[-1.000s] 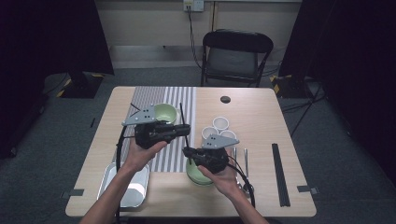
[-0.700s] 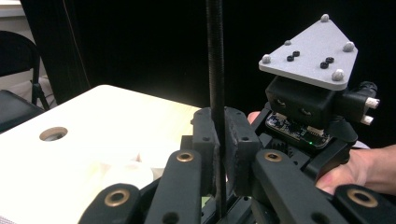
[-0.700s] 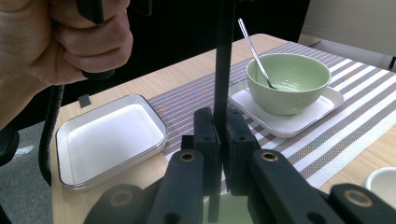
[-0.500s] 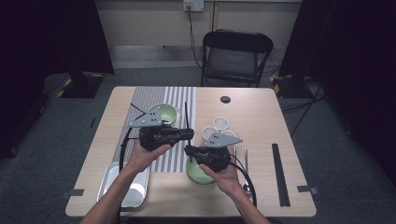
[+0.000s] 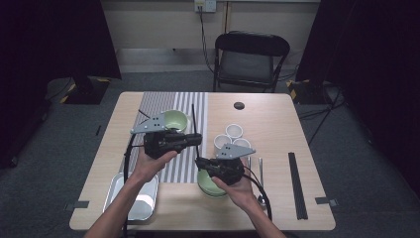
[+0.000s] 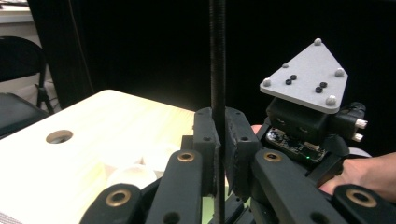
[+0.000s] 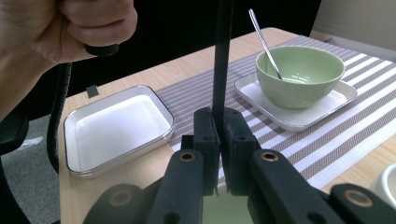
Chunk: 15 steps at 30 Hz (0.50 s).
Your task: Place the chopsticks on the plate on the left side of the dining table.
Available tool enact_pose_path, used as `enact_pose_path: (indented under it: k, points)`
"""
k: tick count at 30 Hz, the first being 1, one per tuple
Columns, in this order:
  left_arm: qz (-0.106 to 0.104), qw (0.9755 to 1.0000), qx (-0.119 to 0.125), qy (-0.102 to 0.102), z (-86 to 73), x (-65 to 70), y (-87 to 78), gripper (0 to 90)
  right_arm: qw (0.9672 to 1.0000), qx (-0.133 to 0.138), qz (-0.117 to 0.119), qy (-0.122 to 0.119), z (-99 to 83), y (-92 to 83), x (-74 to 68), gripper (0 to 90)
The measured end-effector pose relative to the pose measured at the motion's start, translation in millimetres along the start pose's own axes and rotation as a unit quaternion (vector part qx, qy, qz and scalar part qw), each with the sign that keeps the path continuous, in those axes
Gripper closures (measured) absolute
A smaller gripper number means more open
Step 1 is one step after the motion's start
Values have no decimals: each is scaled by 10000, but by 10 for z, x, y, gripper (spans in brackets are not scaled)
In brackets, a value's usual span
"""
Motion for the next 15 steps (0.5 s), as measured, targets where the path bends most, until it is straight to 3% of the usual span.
enact_pose_path:
  k: [8,15]
  points:
    - [21,9992,-389,24,-145,-18,210,844,9998,112,-114,88,70,-95,81,860]
    - [-3,9994,-333,-48,-144,-34,204,848,9996,228,-61,157,110,-99,100,850]
Point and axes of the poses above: each handheld gripper's, and its own axes: y roughly forward along the jaws, z roughly out of its top, x roughly to its right, the point moved 8 cm from there along y, roughly forward along the jaws, and after that the axes turned 11 degrees about -x, right-handed, at the moved point
